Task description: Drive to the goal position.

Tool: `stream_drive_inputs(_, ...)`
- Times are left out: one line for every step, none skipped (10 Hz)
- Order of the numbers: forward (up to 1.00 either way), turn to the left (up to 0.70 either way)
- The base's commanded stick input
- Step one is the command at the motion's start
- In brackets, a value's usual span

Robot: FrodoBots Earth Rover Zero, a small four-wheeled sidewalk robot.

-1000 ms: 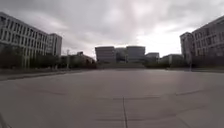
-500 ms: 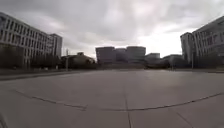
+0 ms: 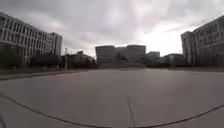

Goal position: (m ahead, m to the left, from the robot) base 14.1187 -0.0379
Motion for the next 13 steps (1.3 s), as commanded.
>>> stream_drive_inputs(1.00, 0.00)
stream_drive_inputs(1.00, 0.04)
stream_drive_inputs(1.00, 0.12)
stream_drive_inputs(1.00, 0.00)
stream_drive_inputs(1.00, 0.06)
stream_drive_inputs(1.00, 0.04)
stream_drive_inputs(1.00, 0.00)
stream_drive_inputs(1.00, 0.00)
stream_drive_inputs(1.00, 0.00)
stream_drive_inputs(1.00, 0.00)
stream_drive_inputs(1.00, 0.00)
stream_drive_inputs(1.00, 0.01)
stream_drive_inputs(1.00, 0.03)
